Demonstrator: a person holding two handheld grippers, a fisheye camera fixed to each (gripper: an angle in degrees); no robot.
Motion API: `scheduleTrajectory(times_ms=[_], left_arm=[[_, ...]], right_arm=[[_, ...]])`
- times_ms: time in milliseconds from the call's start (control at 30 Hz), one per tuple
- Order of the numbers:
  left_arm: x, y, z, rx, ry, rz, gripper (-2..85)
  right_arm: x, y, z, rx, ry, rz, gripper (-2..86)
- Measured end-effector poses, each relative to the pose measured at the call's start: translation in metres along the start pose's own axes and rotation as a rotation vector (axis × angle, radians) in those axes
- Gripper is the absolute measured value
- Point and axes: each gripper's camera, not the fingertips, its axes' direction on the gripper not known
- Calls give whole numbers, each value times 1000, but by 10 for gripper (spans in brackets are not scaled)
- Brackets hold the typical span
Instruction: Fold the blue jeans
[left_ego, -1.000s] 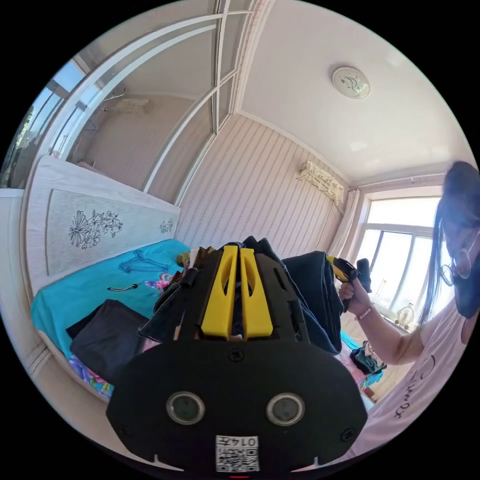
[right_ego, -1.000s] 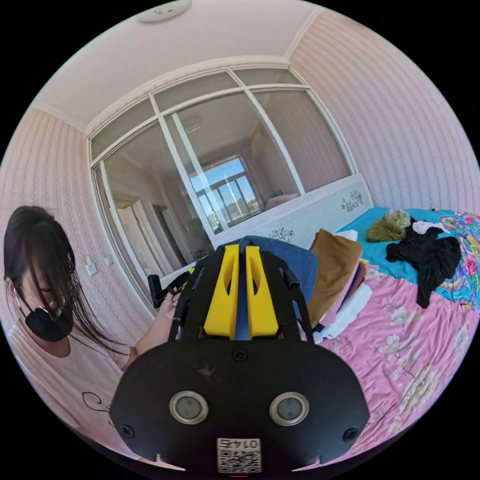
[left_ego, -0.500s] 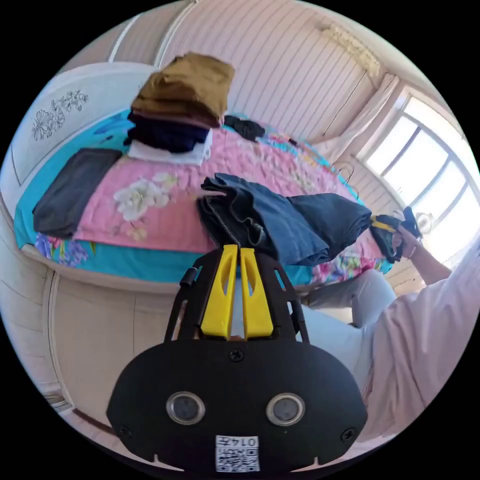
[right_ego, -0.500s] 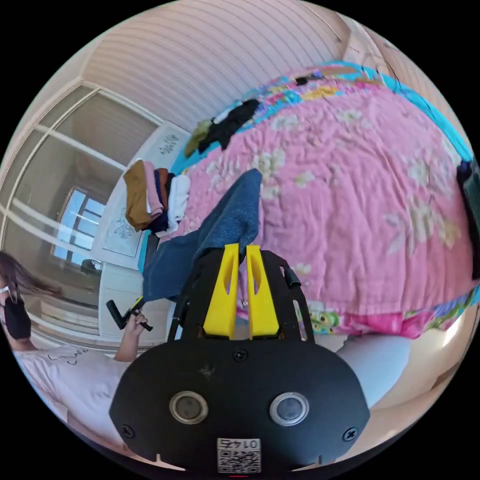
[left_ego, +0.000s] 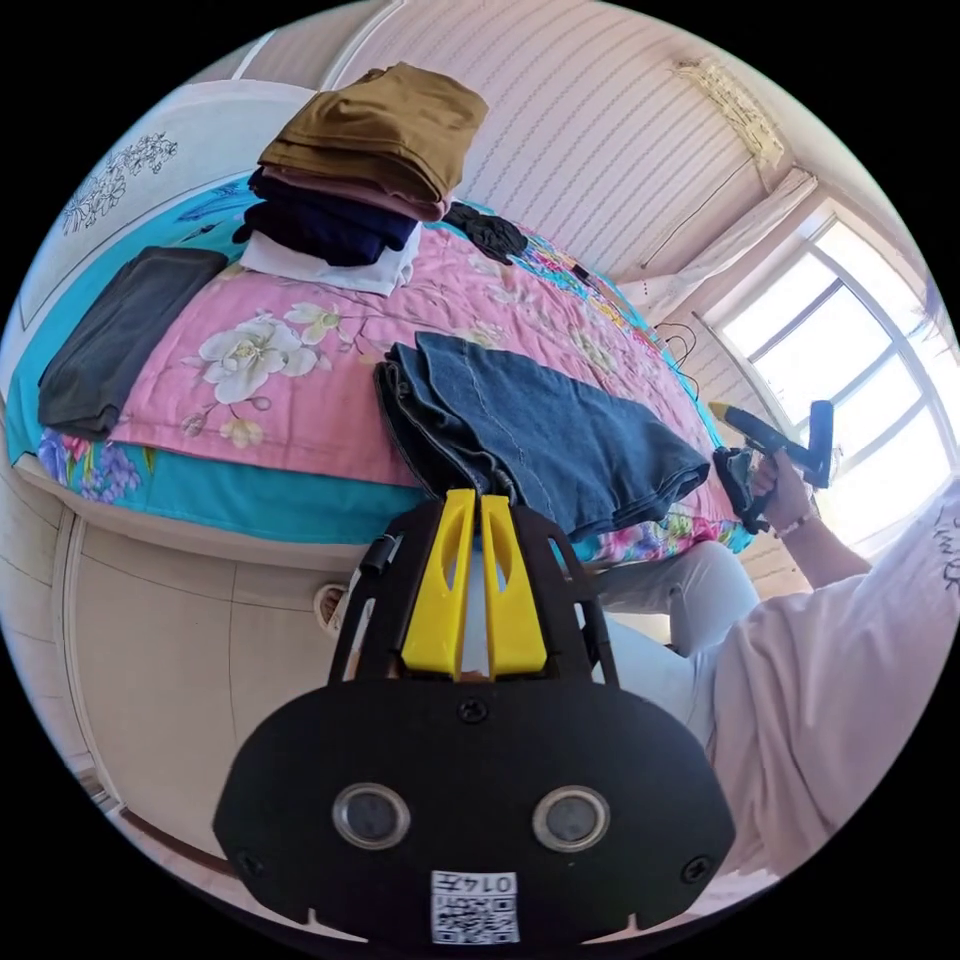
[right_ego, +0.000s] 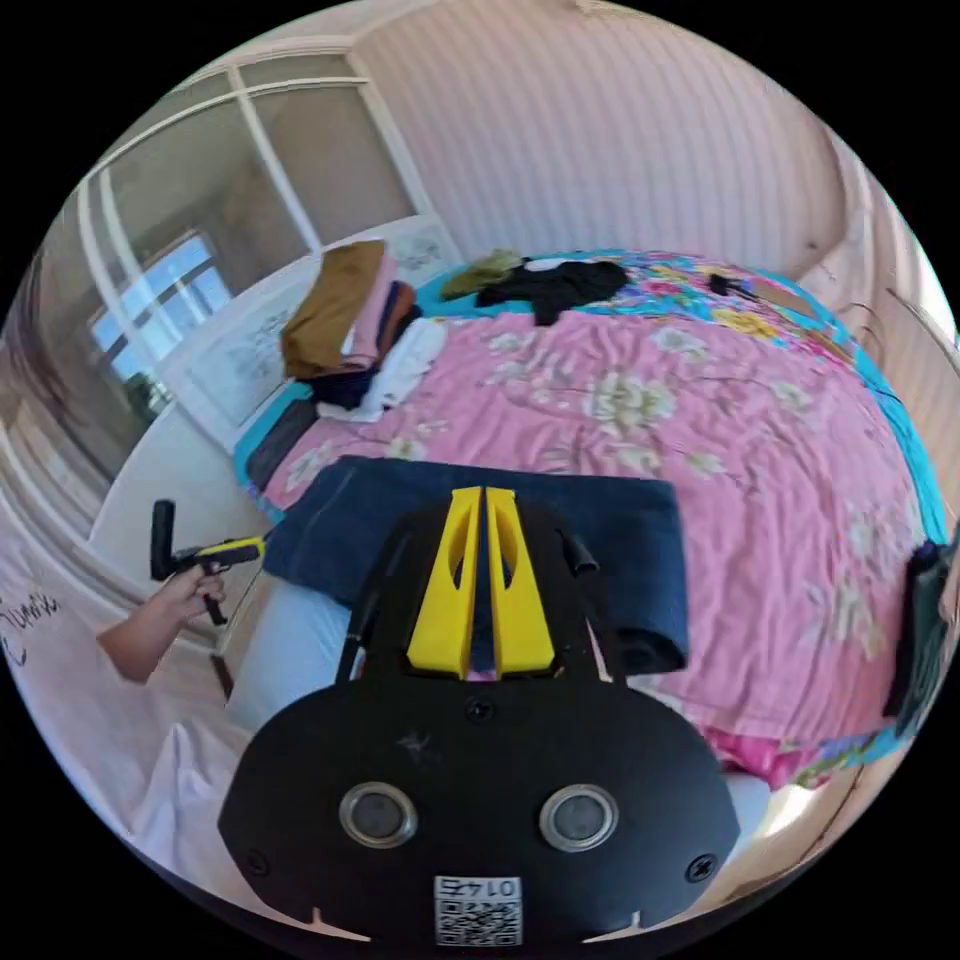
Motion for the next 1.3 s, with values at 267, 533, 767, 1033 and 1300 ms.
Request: scheduleTrajectory(times_ms=[267,533,767,1033,1300], left_arm=[[-11,-6,16,33,38,-58,-10],[-24,-5,48,-70,-30,-62,-10],[-30,-8,58,-87,-48,-66,-8],[-21,-15,48,-22,-89,-45,25],[-2,-28,79,-135,-77,21,76]], right_arm=[[-177,-1,138,-388,-334,-580,212],[-164,-11,163,-568,-434,-429,75],[-149,-19,138,-471,-300,-355,23],[-187,6,136,-474,-292,-436,70],[-213,40,151,-674,-310,-581,112]])
